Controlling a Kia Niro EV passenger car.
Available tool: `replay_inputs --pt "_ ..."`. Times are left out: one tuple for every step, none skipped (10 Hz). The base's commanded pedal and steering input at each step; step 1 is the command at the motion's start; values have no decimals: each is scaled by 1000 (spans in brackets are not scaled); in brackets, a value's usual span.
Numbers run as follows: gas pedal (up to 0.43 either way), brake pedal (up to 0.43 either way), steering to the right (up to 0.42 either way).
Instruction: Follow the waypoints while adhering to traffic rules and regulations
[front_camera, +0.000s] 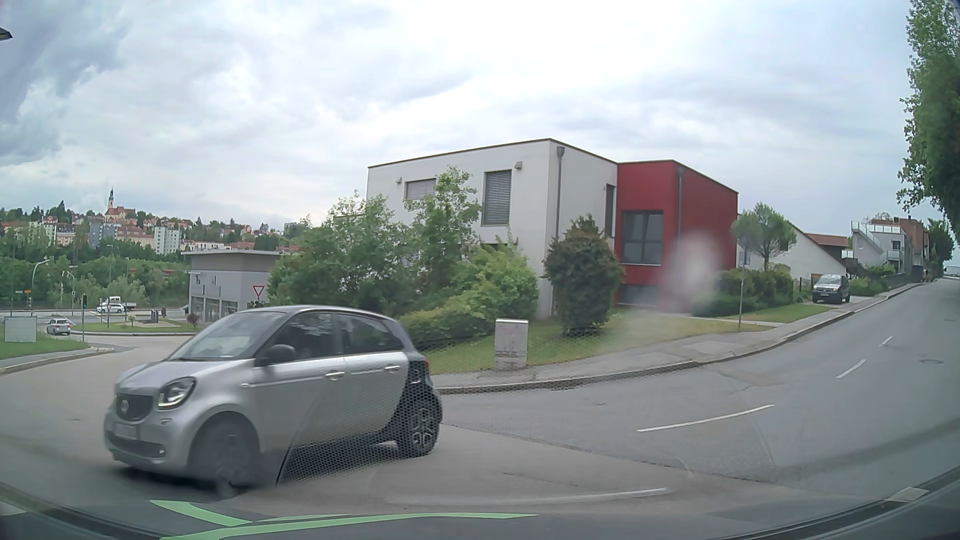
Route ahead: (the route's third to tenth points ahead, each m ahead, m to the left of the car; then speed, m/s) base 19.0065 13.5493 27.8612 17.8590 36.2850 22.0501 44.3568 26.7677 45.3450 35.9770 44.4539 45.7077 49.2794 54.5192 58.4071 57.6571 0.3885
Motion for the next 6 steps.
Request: replay_inputs --pt "0 0 -81" --pt "0 0 -80" --pt "0 0 -81" --pt "0 0 -82" --pt "0 0 -86" --pt "0 0 -93"
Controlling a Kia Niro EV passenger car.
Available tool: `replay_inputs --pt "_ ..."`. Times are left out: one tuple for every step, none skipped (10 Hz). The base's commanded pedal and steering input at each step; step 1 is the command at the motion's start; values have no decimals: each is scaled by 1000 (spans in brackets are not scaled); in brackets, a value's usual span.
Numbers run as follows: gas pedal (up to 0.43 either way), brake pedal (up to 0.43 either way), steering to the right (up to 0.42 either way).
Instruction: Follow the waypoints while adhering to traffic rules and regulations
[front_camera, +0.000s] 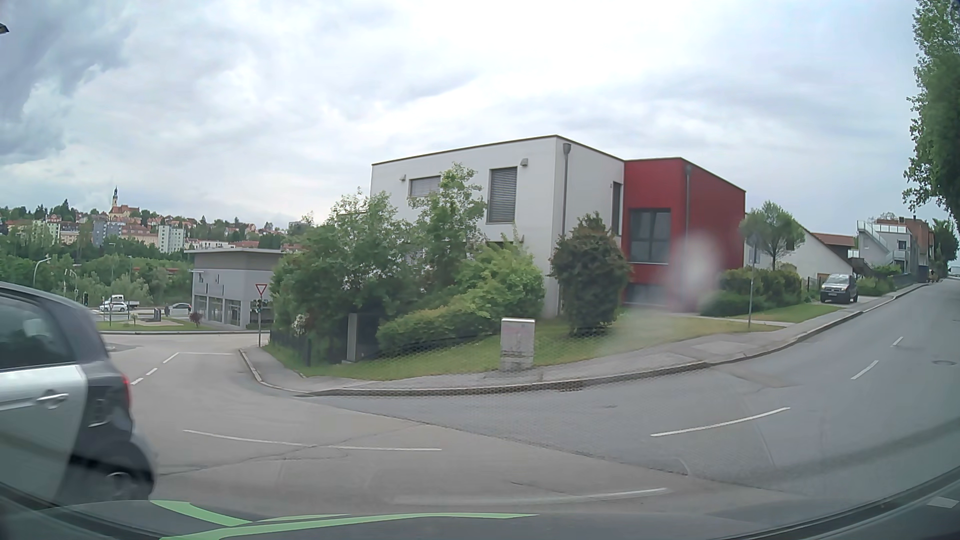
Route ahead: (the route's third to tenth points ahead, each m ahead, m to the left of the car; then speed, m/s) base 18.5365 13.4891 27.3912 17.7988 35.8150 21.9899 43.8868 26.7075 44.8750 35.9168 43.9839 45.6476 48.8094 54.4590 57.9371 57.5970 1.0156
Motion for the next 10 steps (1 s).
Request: replay_inputs --pt "0 0 -103" --pt "20 0 -118" --pt "47 0 -137" --pt "59 0 -154" --pt "67 0 -176" --pt "98 0 -205" --pt "110 0 -230" --pt "110 0 -259" --pt "110 0 -283" --pt "110 0 -302"
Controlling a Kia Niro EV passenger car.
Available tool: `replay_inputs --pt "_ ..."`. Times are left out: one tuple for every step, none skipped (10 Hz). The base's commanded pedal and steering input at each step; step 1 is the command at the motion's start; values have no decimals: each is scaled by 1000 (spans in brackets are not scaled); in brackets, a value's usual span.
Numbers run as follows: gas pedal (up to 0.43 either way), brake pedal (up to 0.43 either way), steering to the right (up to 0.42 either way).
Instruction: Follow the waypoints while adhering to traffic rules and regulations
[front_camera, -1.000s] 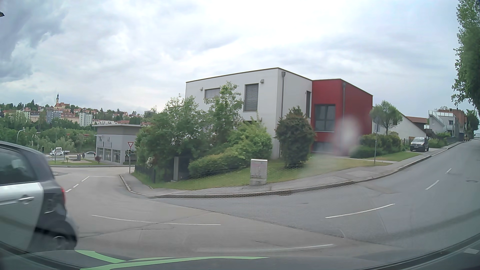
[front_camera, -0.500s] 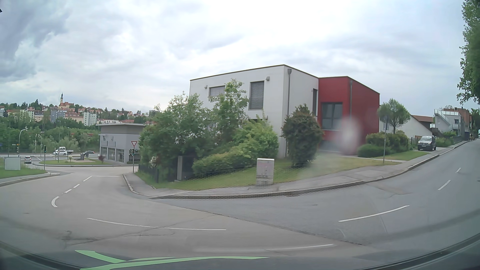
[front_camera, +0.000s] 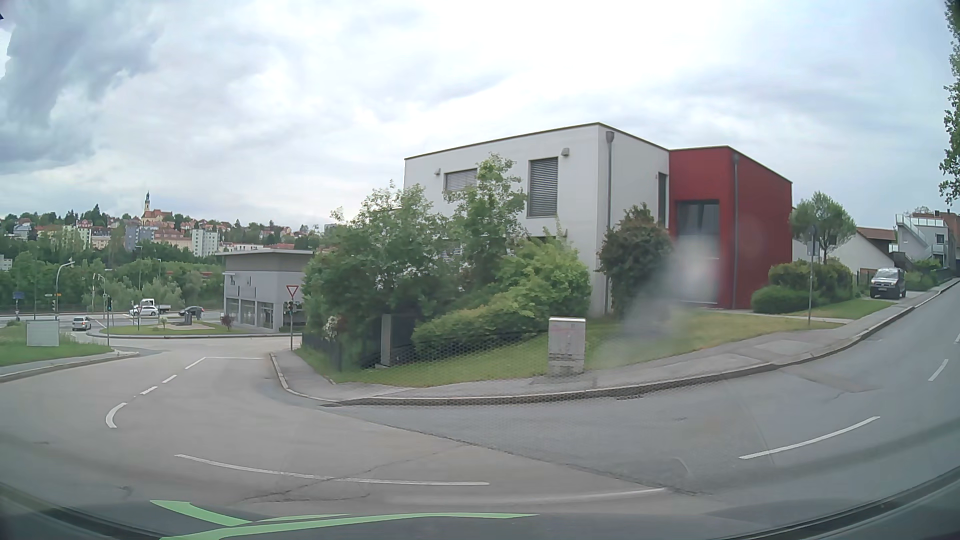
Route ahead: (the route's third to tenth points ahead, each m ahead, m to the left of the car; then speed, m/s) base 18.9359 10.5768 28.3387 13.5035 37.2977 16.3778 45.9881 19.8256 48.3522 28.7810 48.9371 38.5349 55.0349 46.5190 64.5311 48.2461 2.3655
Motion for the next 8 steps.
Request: replay_inputs --pt "110 0 -316" --pt "110 0 -326" --pt "110 0 -331" --pt "110 0 -332" --pt "110 0 -332" --pt "110 0 -332" --pt "110 0 -329" --pt "110 0 -324"
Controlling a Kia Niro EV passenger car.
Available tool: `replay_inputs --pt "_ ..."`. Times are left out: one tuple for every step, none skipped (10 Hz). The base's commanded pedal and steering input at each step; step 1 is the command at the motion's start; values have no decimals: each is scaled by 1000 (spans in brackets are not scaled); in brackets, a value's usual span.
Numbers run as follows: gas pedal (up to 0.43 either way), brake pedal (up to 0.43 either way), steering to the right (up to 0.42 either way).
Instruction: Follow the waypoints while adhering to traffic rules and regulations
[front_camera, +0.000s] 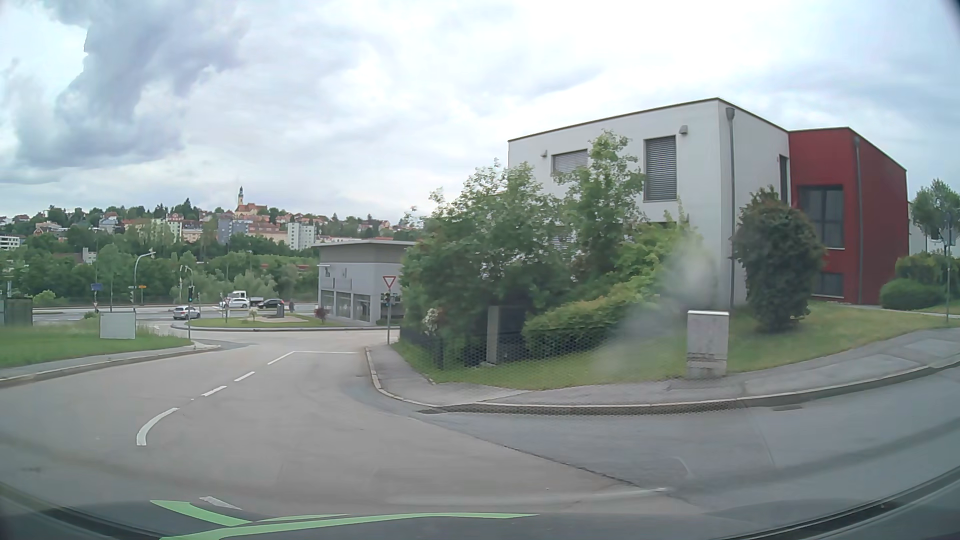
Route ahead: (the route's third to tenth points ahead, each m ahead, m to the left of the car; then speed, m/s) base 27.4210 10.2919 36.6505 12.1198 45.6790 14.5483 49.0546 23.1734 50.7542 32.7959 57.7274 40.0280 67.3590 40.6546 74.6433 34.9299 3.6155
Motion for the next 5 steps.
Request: replay_inputs --pt "110 0 -313" --pt "110 0 -301" --pt "110 0 -285" --pt "110 0 -275" --pt "110 0 -263"
